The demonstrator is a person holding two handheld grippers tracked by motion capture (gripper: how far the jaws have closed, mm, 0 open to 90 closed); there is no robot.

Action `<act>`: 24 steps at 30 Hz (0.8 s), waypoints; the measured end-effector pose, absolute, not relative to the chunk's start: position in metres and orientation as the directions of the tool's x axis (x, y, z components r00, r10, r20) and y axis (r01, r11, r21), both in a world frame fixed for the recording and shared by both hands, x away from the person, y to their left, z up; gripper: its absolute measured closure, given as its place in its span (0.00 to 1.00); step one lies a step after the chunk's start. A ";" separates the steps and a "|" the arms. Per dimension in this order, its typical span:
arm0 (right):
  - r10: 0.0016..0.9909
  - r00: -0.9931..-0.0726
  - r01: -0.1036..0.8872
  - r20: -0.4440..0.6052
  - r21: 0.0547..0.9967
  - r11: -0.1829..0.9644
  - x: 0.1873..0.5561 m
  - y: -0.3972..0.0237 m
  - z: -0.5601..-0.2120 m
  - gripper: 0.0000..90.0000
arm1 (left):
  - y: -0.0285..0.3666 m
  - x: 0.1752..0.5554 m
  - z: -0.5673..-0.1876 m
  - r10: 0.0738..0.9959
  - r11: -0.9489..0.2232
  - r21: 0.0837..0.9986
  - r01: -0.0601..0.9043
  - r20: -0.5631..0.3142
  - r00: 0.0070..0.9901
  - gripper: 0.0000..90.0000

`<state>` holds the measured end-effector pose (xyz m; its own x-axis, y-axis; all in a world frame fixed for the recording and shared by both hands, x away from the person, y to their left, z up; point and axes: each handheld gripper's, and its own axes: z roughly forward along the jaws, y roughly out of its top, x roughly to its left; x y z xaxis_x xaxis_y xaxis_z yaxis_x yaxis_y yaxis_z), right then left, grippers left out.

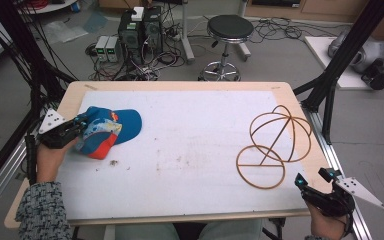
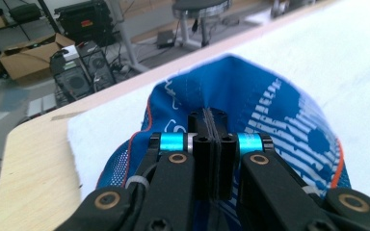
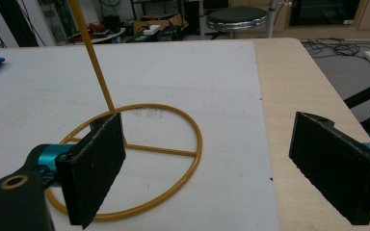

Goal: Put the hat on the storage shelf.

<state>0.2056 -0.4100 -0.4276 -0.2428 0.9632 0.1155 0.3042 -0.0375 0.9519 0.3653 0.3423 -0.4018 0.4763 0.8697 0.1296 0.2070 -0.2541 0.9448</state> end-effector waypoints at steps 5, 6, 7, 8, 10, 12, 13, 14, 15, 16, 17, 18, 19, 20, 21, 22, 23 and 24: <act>0.964 -0.241 0.304 0.115 0.952 -0.038 0.206 -0.410 -0.428 0.13 | 0.336 0.360 -0.380 0.862 -0.155 0.961 0.228 0.019 0.506 0.99; 0.963 -0.241 0.305 0.121 0.952 -0.043 0.206 -0.410 -0.428 0.13 | 0.333 0.358 -0.373 0.859 -0.137 0.960 0.245 -0.008 0.512 0.99; 0.963 -0.241 0.305 0.121 0.952 -0.043 0.206 -0.410 -0.428 0.13 | 0.330 0.357 -0.370 0.854 -0.130 0.958 0.255 -0.023 0.520 0.99; 0.963 -0.240 0.305 0.123 0.951 -0.045 0.206 -0.411 -0.428 0.13 | 0.326 0.356 -0.363 0.848 -0.119 0.955 0.273 -0.045 0.528 0.99; 0.962 -0.240 0.305 0.130 0.951 -0.053 0.206 -0.411 -0.428 0.13 | 0.320 0.355 -0.356 0.836 -0.108 0.953 0.282 -0.066 0.544 0.99; 0.961 -0.242 0.302 0.130 0.952 -0.053 0.206 -0.411 -0.428 0.13 | 0.305 0.352 -0.344 0.812 -0.111 0.951 0.287 -0.080 0.578 0.99; 0.961 -0.243 0.299 0.130 0.953 -0.053 0.206 -0.411 -0.428 0.13 | 0.305 0.352 -0.344 0.812 -0.111 0.951 0.287 -0.080 0.578 0.99; 0.961 -0.243 0.299 0.130 0.953 -0.053 0.206 -0.411 -0.428 0.13 | 0.300 0.351 -0.341 0.805 -0.112 0.950 0.293 -0.086 0.587 0.99; 0.961 -0.241 0.301 0.137 0.952 -0.060 0.206 -0.411 -0.428 0.13 | 0.295 0.350 -0.338 0.801 -0.120 0.948 0.293 -0.082 0.594 0.99; 0.961 -0.241 0.301 0.137 0.952 -0.060 0.206 -0.411 -0.428 0.13 | 0.291 0.350 -0.336 0.797 -0.127 0.948 0.293 -0.078 0.599 0.99; 0.961 -0.242 0.299 0.136 0.952 -0.059 0.206 -0.412 -0.428 0.13 | 0.282 0.349 -0.332 0.789 -0.137 0.949 0.285 -0.070 0.610 0.99; 0.961 -0.242 0.299 0.136 0.952 -0.059 0.206 -0.412 -0.428 0.13 | 0.277 0.349 -0.329 0.789 -0.143 0.948 0.285 -0.064 0.611 0.99; 0.960 -0.243 0.299 0.136 0.952 -0.059 0.206 -0.412 -0.428 0.13 | 0.277 0.349 -0.329 0.789 -0.143 0.948 0.285 -0.064 0.611 0.99; 0.960 -0.243 0.300 0.137 0.952 -0.060 0.206 -0.412 -0.429 0.13 | 0.268 0.347 -0.325 0.784 -0.156 0.950 0.272 -0.049 0.619 0.99; 0.960 -0.243 0.297 0.139 0.953 -0.063 0.207 -0.412 -0.429 0.13 | 0.268 0.347 -0.325 0.784 -0.156 0.950 0.272 -0.049 0.619 0.99; 0.960 -0.243 0.297 0.139 0.953 -0.063 0.207 -0.412 -0.429 0.13 | 0.263 0.347 -0.322 0.778 -0.150 0.952 0.267 -0.053 0.626 0.99; 0.960 -0.244 0.297 0.139 0.953 -0.062 0.207 -0.412 -0.429 0.13 | 0.260 0.347 -0.320 0.775 -0.149 0.953 0.264 -0.053 0.630 0.99; 0.960 -0.244 0.299 0.139 0.952 -0.062 0.207 -0.412 -0.429 0.13 | 0.256 0.348 -0.317 0.773 -0.147 0.954 0.260 -0.053 0.632 0.99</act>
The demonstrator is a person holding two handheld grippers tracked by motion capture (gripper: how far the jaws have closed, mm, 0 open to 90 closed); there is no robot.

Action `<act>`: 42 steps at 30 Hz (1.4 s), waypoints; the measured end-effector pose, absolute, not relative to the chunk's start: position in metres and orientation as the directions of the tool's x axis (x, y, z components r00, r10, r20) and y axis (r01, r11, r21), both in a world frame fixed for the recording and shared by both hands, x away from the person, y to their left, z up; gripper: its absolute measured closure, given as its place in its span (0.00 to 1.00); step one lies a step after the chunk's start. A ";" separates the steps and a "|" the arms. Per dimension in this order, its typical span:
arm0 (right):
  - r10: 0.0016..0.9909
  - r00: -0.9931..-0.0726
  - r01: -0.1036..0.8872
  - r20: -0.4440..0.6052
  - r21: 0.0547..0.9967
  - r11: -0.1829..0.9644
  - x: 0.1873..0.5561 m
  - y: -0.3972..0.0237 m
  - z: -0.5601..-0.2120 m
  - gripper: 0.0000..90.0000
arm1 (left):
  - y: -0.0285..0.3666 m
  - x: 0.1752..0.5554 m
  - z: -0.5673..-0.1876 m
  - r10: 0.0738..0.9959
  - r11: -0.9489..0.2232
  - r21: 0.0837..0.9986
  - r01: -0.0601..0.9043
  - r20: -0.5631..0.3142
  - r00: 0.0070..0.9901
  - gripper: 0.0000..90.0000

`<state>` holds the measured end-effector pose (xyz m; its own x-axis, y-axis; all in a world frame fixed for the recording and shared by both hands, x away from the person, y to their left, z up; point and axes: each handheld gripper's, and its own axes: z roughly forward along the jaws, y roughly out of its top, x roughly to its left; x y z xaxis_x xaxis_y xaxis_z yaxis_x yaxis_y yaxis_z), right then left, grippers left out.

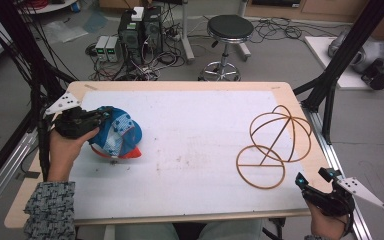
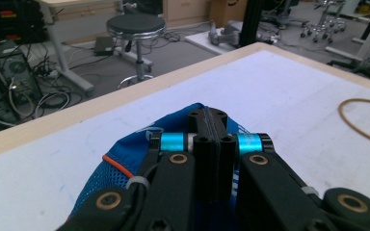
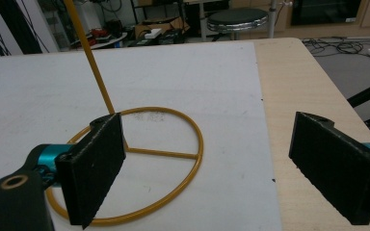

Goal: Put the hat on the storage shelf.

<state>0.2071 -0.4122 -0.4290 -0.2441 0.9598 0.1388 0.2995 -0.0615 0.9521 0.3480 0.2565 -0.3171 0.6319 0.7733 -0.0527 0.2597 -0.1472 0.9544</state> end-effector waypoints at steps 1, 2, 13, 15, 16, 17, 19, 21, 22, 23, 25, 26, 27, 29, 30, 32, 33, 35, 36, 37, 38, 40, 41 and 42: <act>0.959 -0.244 0.302 0.145 0.951 -0.067 0.207 -0.412 -0.429 0.13 | 0.253 0.349 -0.314 0.768 -0.141 0.956 0.257 -0.058 0.637 0.99; 0.959 -0.243 0.300 0.145 0.952 -0.068 0.208 -0.412 -0.429 0.13 | 0.250 0.351 -0.311 0.760 -0.133 0.959 0.249 -0.063 0.647 0.99; 0.954 -0.255 0.302 0.156 0.950 -0.075 0.211 -0.410 -0.429 0.13 | 0.212 0.375 -0.264 0.695 -0.109 0.970 0.219 -0.083 0.714 0.99; 0.954 -0.258 0.306 0.156 0.949 -0.072 0.211 -0.410 -0.430 0.13 | 0.202 0.381 -0.253 0.688 -0.121 0.970 0.209 -0.070 0.722 0.99; 0.954 -0.256 0.308 0.157 0.948 -0.074 0.211 -0.410 -0.430 0.13 | 0.196 0.385 -0.247 0.681 -0.129 0.970 0.204 -0.063 0.730 0.99; 0.953 -0.255 0.305 0.161 0.949 -0.079 0.211 -0.411 -0.430 0.13 | 0.191 0.388 -0.242 0.676 -0.128 0.971 0.203 -0.064 0.734 0.99; 0.953 -0.254 0.308 0.163 0.948 -0.080 0.211 -0.411 -0.430 0.13 | 0.181 0.394 -0.234 0.657 -0.133 0.972 0.195 -0.061 0.752 0.99; 0.954 -0.252 0.306 0.165 0.949 -0.083 0.211 -0.411 -0.430 0.13 | 0.173 0.399 -0.228 0.641 -0.126 0.975 0.181 -0.059 0.765 0.99; 0.953 -0.254 0.305 0.166 0.949 -0.084 0.210 -0.412 -0.430 0.13 | 0.167 0.402 -0.223 0.630 -0.128 0.977 0.169 -0.052 0.775 0.99; 0.953 -0.253 0.304 0.166 0.949 -0.084 0.210 -0.412 -0.430 0.13 | 0.163 0.405 -0.220 0.622 -0.123 0.978 0.167 -0.056 0.781 0.99; 0.953 -0.249 0.306 0.172 0.948 -0.091 0.208 -0.413 -0.431 0.13 | 0.155 0.409 -0.213 0.602 -0.107 0.981 0.163 -0.066 0.796 0.99; 0.953 -0.249 0.306 0.172 0.948 -0.091 0.208 -0.413 -0.431 0.13 | 0.151 0.412 -0.210 0.592 -0.097 0.982 0.161 -0.073 0.803 0.99; 0.954 -0.247 0.302 0.168 0.949 -0.089 0.207 -0.414 -0.431 0.13 | 0.149 0.413 -0.207 0.582 -0.088 0.983 0.163 -0.082 0.809 0.99; 0.954 -0.244 0.308 0.176 0.946 -0.095 0.206 -0.414 -0.431 0.13 | 0.139 0.417 -0.198 0.570 -0.082 0.984 0.161 -0.086 0.817 0.99; 0.955 -0.245 0.302 0.170 0.949 -0.092 0.206 -0.415 -0.431 0.13 | 0.134 0.420 -0.193 0.565 -0.087 0.984 0.155 -0.079 0.821 0.99; 0.954 -0.242 0.304 0.176 0.948 -0.098 0.203 -0.415 -0.431 0.13 | 0.125 0.423 -0.185 0.551 -0.082 0.985 0.150 -0.080 0.830 0.99; 0.954 -0.242 0.304 0.176 0.948 -0.098 0.203 -0.415 -0.431 0.13 | 0.120 0.425 -0.181 0.546 -0.081 0.986 0.147 -0.080 0.834 0.99; 0.954 -0.241 0.306 0.178 0.947 -0.099 0.201 -0.416 -0.432 0.13 | 0.110 0.428 -0.173 0.535 -0.083 0.987 0.140 -0.074 0.841 0.99; 0.955 -0.242 0.303 0.171 0.948 -0.093 0.200 -0.417 -0.432 0.13 | 0.105 0.429 -0.169 0.528 -0.083 0.987 0.136 -0.072 0.846 0.99; 0.956 -0.238 0.305 0.172 0.948 -0.095 0.198 -0.417 -0.431 0.13 | 0.096 0.430 -0.162 0.514 -0.073 0.988 0.134 -0.078 0.854 0.99; 0.956 -0.238 0.305 0.172 0.948 -0.095 0.198 -0.417 -0.431 0.13 | 0.096 0.430 -0.162 0.514 -0.073 0.988 0.134 -0.078 0.854 0.99; 0.956 -0.236 0.303 0.173 0.948 -0.097 0.198 -0.419 -0.432 0.13 | 0.085 0.431 -0.154 0.500 -0.073 0.990 0.124 -0.071 0.863 0.99; 0.956 -0.233 0.305 0.179 0.947 -0.103 0.198 -0.419 -0.432 0.13 | 0.079 0.432 -0.151 0.490 -0.078 0.989 0.125 -0.071 0.869 0.99; 0.957 -0.232 0.307 0.173 0.947 -0.096 0.197 -0.420 -0.432 0.13 | 0.073 0.432 -0.148 0.483 -0.080 0.989 0.125 -0.071 0.873 0.99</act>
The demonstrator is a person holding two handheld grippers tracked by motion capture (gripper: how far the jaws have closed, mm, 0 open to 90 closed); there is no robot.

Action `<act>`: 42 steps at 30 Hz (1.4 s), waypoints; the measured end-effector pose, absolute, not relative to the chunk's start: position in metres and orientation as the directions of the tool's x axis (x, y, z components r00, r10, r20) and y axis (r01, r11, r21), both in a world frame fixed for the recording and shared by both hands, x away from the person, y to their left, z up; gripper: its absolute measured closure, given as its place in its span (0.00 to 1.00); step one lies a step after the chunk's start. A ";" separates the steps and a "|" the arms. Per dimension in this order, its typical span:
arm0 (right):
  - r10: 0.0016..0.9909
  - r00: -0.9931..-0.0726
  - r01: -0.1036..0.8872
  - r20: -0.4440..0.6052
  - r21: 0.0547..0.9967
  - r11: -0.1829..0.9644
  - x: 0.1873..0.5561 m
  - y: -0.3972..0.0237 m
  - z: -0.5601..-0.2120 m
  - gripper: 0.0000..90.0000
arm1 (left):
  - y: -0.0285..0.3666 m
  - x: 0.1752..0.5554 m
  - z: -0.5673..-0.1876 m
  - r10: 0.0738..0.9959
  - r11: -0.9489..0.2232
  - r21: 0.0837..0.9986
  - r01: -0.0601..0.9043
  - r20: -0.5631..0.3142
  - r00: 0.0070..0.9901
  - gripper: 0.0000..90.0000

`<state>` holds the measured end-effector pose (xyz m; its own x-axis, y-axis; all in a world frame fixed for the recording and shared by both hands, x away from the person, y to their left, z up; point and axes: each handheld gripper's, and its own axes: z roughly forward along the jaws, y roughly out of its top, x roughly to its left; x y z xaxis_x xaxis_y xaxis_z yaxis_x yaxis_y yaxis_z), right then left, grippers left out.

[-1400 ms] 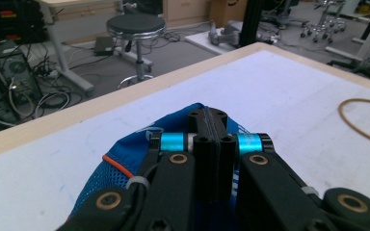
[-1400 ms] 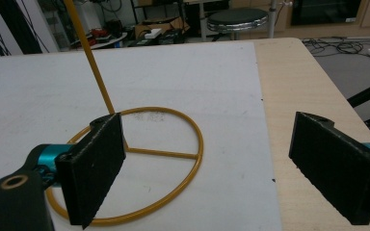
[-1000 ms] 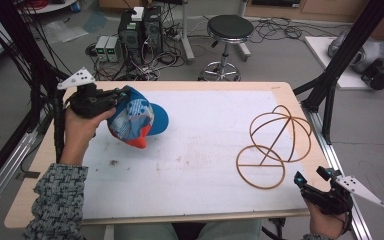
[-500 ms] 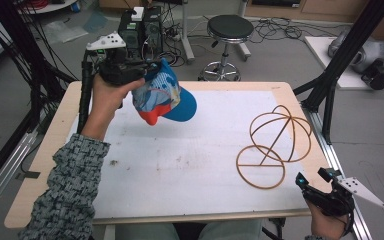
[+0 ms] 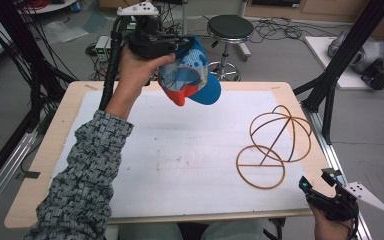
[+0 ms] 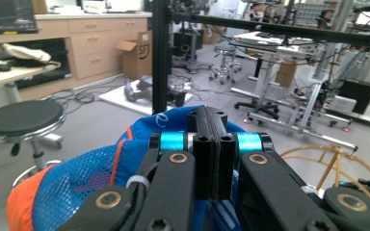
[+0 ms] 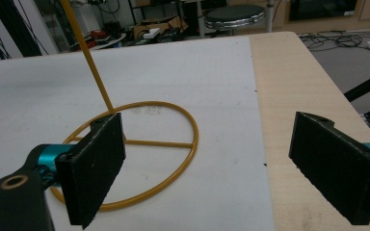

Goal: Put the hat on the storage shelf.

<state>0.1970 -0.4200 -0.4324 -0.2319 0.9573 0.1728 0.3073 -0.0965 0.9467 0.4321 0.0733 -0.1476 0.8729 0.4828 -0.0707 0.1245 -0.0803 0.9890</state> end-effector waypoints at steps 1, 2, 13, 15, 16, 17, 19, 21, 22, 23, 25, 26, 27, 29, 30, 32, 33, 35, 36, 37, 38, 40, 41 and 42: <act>0.957 -0.231 0.308 0.176 0.946 -0.100 0.197 -0.420 -0.432 0.13 | 0.067 0.432 -0.144 0.480 -0.089 0.989 0.120 -0.063 0.875 0.99; 0.958 -0.229 0.311 0.173 0.946 -0.097 0.196 -0.421 -0.433 0.13 | 0.062 0.433 -0.142 0.478 -0.098 0.989 0.114 -0.053 0.876 0.99; 0.955 -0.239 0.311 0.175 0.946 -0.096 0.198 -0.422 -0.434 0.13 | 0.003 0.437 -0.119 0.409 -0.099 0.989 0.112 -0.062 0.910 0.99; 0.955 -0.244 0.315 0.171 0.945 -0.088 0.198 -0.421 -0.434 0.13 | -0.007 0.438 -0.117 0.396 -0.083 0.990 0.114 -0.072 0.915 0.99; 0.955 -0.244 0.315 0.171 0.945 -0.088 0.198 -0.421 -0.434 0.13 | -0.013 0.438 -0.117 0.390 -0.076 0.990 0.116 -0.078 0.917 0.99; 0.953 -0.248 0.317 0.171 0.945 -0.087 0.199 -0.421 -0.434 0.13 | -0.017 0.438 -0.118 0.386 -0.078 0.990 0.114 -0.075 0.919 0.99; 0.953 -0.249 0.316 0.174 0.944 -0.090 0.200 -0.421 -0.434 0.13 | -0.027 0.437 -0.120 0.381 -0.091 0.989 0.116 -0.073 0.922 0.99; 0.952 -0.249 0.317 0.175 0.944 -0.091 0.200 -0.421 -0.434 0.13 | -0.035 0.438 -0.123 0.372 -0.098 0.988 0.119 -0.074 0.925 0.99; 0.952 -0.249 0.316 0.178 0.944 -0.094 0.200 -0.421 -0.434 0.13 | -0.039 0.438 -0.123 0.367 -0.094 0.988 0.120 -0.078 0.927 0.99; 0.952 -0.248 0.319 0.179 0.943 -0.094 0.200 -0.421 -0.434 0.13 | -0.043 0.438 -0.124 0.362 -0.091 0.988 0.123 -0.082 0.929 0.99; 0.952 -0.251 0.316 0.175 0.944 -0.090 0.200 -0.421 -0.434 0.13 | -0.049 0.438 -0.124 0.348 -0.085 0.988 0.129 -0.092 0.933 0.99; 0.952 -0.254 0.315 0.173 0.945 -0.088 0.201 -0.421 -0.434 0.13 | -0.052 0.438 -0.123 0.343 -0.077 0.988 0.134 -0.100 0.934 0.99; 0.951 -0.256 0.318 0.171 0.944 -0.084 0.201 -0.421 -0.434 0.13 | -0.055 0.438 -0.123 0.340 -0.071 0.988 0.137 -0.105 0.934 0.99; 0.951 -0.257 0.317 0.169 0.945 -0.082 0.201 -0.421 -0.434 0.13 | -0.060 0.438 -0.121 0.334 -0.061 0.988 0.140 -0.112 0.936 0.99; 0.951 -0.256 0.319 0.173 0.944 -0.085 0.201 -0.421 -0.435 0.13 | -0.063 0.437 -0.120 0.331 -0.057 0.988 0.141 -0.115 0.937 0.99; 0.952 -0.256 0.318 0.167 0.945 -0.080 0.202 -0.421 -0.435 0.13 | -0.068 0.436 -0.117 0.321 -0.055 0.989 0.138 -0.114 0.940 0.99; 0.950 -0.259 0.316 0.173 0.945 -0.086 0.202 -0.421 -0.435 0.13 | -0.070 0.435 -0.116 0.315 -0.051 0.989 0.140 -0.117 0.942 0.99; 0.950 -0.258 0.318 0.173 0.944 -0.085 0.202 -0.421 -0.435 0.13 | -0.076 0.433 -0.114 0.303 -0.047 0.989 0.137 -0.117 0.946 0.99; 0.951 -0.257 0.319 0.174 0.944 -0.086 0.202 -0.421 -0.435 0.13 | -0.078 0.432 -0.113 0.296 -0.044 0.989 0.140 -0.121 0.948 0.99; 0.950 -0.258 0.319 0.174 0.944 -0.086 0.202 -0.421 -0.435 0.13 | -0.080 0.431 -0.112 0.290 -0.042 0.989 0.141 -0.123 0.949 0.99; 0.950 -0.259 0.319 0.174 0.944 -0.086 0.202 -0.421 -0.435 0.13 | -0.082 0.430 -0.111 0.285 -0.041 0.989 0.139 -0.122 0.951 0.99; 0.950 -0.259 0.319 0.174 0.944 -0.086 0.202 -0.422 -0.435 0.13 | -0.086 0.429 -0.110 0.275 -0.033 0.989 0.145 -0.131 0.953 0.99; 0.949 -0.259 0.321 0.177 0.943 -0.088 0.201 -0.422 -0.435 0.13 | -0.087 0.427 -0.110 0.274 -0.035 0.989 0.143 -0.128 0.953 0.99; 0.950 -0.260 0.320 0.176 0.943 -0.087 0.202 -0.422 -0.435 0.13 | -0.089 0.426 -0.110 0.274 -0.039 0.989 0.139 -0.123 0.954 0.99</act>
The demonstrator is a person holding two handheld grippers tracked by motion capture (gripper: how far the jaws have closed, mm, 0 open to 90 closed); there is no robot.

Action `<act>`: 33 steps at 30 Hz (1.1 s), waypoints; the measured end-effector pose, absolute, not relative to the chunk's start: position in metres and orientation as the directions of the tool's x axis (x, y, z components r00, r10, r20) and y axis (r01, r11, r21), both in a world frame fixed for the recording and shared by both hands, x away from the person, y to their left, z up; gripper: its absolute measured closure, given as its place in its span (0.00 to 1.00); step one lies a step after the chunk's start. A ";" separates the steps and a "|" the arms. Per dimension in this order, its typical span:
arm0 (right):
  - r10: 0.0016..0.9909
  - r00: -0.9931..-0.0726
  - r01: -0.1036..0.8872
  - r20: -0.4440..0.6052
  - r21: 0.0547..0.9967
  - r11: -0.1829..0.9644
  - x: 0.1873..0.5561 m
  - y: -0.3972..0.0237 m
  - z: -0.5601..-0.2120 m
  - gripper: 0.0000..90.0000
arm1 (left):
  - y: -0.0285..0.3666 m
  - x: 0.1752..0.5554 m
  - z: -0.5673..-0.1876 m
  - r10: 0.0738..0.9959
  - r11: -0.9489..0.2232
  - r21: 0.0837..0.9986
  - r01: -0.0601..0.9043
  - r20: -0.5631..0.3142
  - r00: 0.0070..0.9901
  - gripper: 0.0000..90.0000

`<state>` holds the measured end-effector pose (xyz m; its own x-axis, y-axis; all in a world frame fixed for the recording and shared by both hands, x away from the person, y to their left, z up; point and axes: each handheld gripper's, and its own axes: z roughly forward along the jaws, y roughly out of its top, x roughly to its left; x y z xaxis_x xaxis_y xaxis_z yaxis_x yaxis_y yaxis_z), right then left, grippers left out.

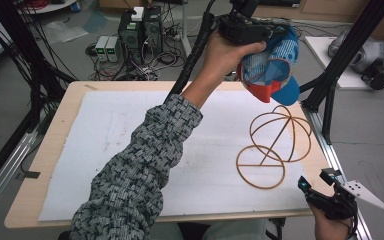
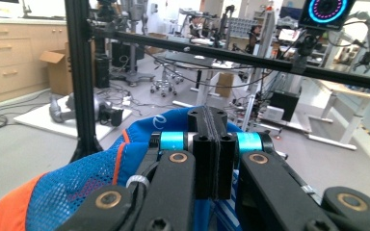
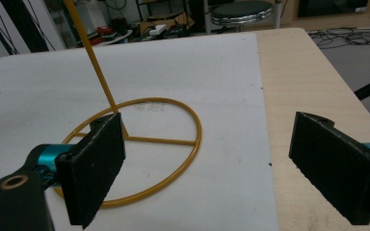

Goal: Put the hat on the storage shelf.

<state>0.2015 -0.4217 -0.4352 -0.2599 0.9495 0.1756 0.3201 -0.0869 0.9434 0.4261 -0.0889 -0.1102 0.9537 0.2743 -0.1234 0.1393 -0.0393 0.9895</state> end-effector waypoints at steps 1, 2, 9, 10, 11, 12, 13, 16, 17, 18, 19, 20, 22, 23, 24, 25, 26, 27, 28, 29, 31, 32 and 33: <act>0.950 -0.257 0.325 0.178 0.942 -0.089 0.201 -0.422 -0.435 0.13 | -0.090 0.425 -0.110 0.267 -0.039 0.989 0.143 -0.128 0.955 0.99; 0.950 -0.257 0.325 0.178 0.942 -0.089 0.201 -0.422 -0.435 0.13 | -0.091 0.425 -0.111 0.260 -0.041 0.989 0.145 -0.129 0.957 0.99; 0.950 -0.258 0.325 0.177 0.942 -0.087 0.201 -0.422 -0.435 0.13 | -0.096 0.419 -0.114 0.228 -0.089 0.982 0.168 -0.144 0.963 0.99; 0.949 -0.261 0.323 0.175 0.943 -0.085 0.202 -0.422 -0.435 0.13 | -0.097 0.419 -0.114 0.223 -0.107 0.980 0.169 -0.142 0.964 0.99; 0.949 -0.261 0.323 0.175 0.943 -0.085 0.202 -0.422 -0.435 0.13 | -0.097 0.418 -0.115 0.218 -0.127 0.977 0.171 -0.141 0.966 0.99; 0.949 -0.263 0.322 0.177 0.943 -0.086 0.202 -0.422 -0.435 0.13 | -0.098 0.417 -0.115 0.218 -0.146 0.975 0.167 -0.133 0.967 0.99; 0.948 -0.262 0.325 0.178 0.942 -0.087 0.202 -0.421 -0.435 0.13 | -0.099 0.416 -0.116 0.219 -0.160 0.973 0.164 -0.127 0.967 0.99; 0.949 -0.261 0.328 0.178 0.941 -0.087 0.203 -0.421 -0.435 0.13 | -0.101 0.414 -0.119 0.210 -0.188 0.969 0.162 -0.121 0.970 0.99; 0.949 -0.261 0.328 0.178 0.941 -0.087 0.203 -0.421 -0.435 0.13 | -0.101 0.414 -0.120 0.201 -0.196 0.967 0.161 -0.122 0.972 0.99; 0.948 -0.265 0.325 0.174 0.942 -0.082 0.203 -0.421 -0.435 0.13 | -0.103 0.412 -0.121 0.202 -0.217 0.963 0.160 -0.116 0.972 0.99; 0.948 -0.265 0.325 0.174 0.942 -0.082 0.203 -0.421 -0.435 0.13 | -0.103 0.412 -0.121 0.202 -0.217 0.963 0.160 -0.116 0.972 0.99; 0.948 -0.265 0.326 0.176 0.942 -0.083 0.204 -0.421 -0.435 0.13 | -0.104 0.410 -0.122 0.200 -0.228 0.961 0.160 -0.114 0.973 0.99; 0.948 -0.265 0.325 0.175 0.942 -0.082 0.204 -0.421 -0.435 0.13 | -0.105 0.408 -0.122 0.192 -0.234 0.959 0.160 -0.116 0.974 0.99; 0.948 -0.265 0.325 0.176 0.942 -0.084 0.204 -0.420 -0.435 0.13 | -0.105 0.407 -0.123 0.191 -0.237 0.958 0.158 -0.114 0.975 0.99; 0.948 -0.266 0.326 0.176 0.942 -0.084 0.204 -0.420 -0.435 0.13 | -0.106 0.406 -0.124 0.190 -0.248 0.956 0.159 -0.113 0.975 0.99; 0.948 -0.266 0.326 0.176 0.942 -0.084 0.204 -0.420 -0.435 0.13 | -0.106 0.406 -0.124 0.190 -0.248 0.956 0.159 -0.113 0.975 0.99; 0.948 -0.265 0.328 0.178 0.941 -0.085 0.204 -0.420 -0.435 0.13 | -0.107 0.405 -0.125 0.192 -0.256 0.953 0.160 -0.113 0.975 0.99; 0.948 -0.266 0.325 0.175 0.942 -0.083 0.204 -0.420 -0.435 0.13 | -0.108 0.404 -0.126 0.191 -0.262 0.951 0.162 -0.114 0.975 0.99; 0.948 -0.265 0.326 0.175 0.942 -0.083 0.204 -0.420 -0.435 0.13 | -0.109 0.403 -0.127 0.188 -0.270 0.949 0.161 -0.113 0.976 0.99; 0.948 -0.264 0.326 0.177 0.941 -0.085 0.204 -0.420 -0.435 0.13 | -0.110 0.402 -0.129 0.184 -0.277 0.947 0.160 -0.111 0.977 0.99; 0.948 -0.264 0.328 0.178 0.941 -0.085 0.204 -0.421 -0.436 0.13 | -0.112 0.400 -0.131 0.179 -0.289 0.944 0.160 -0.111 0.978 0.99; 0.948 -0.264 0.328 0.178 0.941 -0.085 0.204 -0.421 -0.436 0.13 | -0.112 0.399 -0.132 0.177 -0.294 0.942 0.161 -0.112 0.978 0.99; 0.947 -0.266 0.326 0.179 0.942 -0.086 0.204 -0.421 -0.436 0.13 | -0.113 0.397 -0.133 0.173 -0.301 0.940 0.160 -0.111 0.979 0.99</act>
